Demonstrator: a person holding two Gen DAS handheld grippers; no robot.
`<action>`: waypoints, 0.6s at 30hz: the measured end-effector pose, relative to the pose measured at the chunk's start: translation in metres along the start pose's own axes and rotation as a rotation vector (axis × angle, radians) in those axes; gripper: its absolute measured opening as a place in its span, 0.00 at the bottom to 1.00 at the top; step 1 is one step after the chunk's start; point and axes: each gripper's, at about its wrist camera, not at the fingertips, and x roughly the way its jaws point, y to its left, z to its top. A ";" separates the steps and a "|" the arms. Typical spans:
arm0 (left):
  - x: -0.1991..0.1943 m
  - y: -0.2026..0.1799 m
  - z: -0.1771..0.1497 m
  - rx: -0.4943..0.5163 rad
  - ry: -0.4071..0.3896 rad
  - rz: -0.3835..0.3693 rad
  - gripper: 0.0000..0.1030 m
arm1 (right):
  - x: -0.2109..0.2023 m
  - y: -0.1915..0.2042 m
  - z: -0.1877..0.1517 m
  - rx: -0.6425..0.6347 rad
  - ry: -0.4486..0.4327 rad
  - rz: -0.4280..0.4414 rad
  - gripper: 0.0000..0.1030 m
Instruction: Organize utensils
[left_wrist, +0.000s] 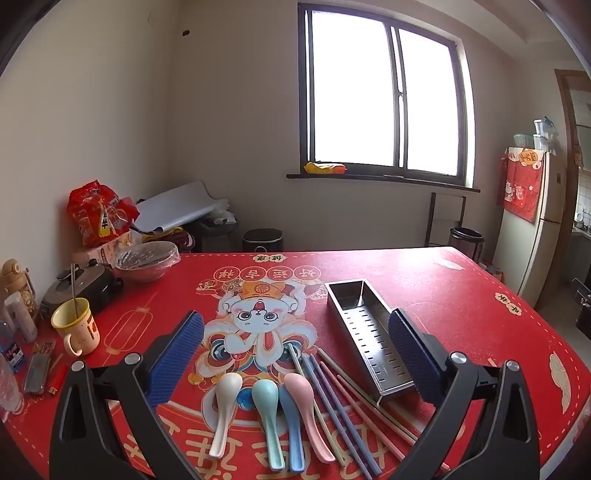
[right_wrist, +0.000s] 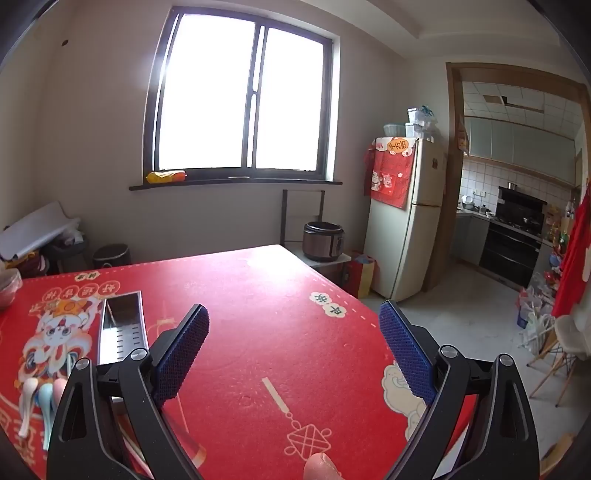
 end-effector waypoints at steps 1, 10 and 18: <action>0.000 0.000 0.000 0.001 0.000 0.000 0.95 | 0.000 0.000 0.000 0.001 -0.001 0.001 0.88; -0.001 -0.002 0.001 0.012 -0.003 0.008 0.95 | -0.001 0.001 0.000 -0.002 -0.003 -0.003 0.88; -0.004 0.000 -0.001 0.010 -0.005 0.008 0.95 | 0.000 0.000 0.000 -0.002 -0.003 -0.006 0.88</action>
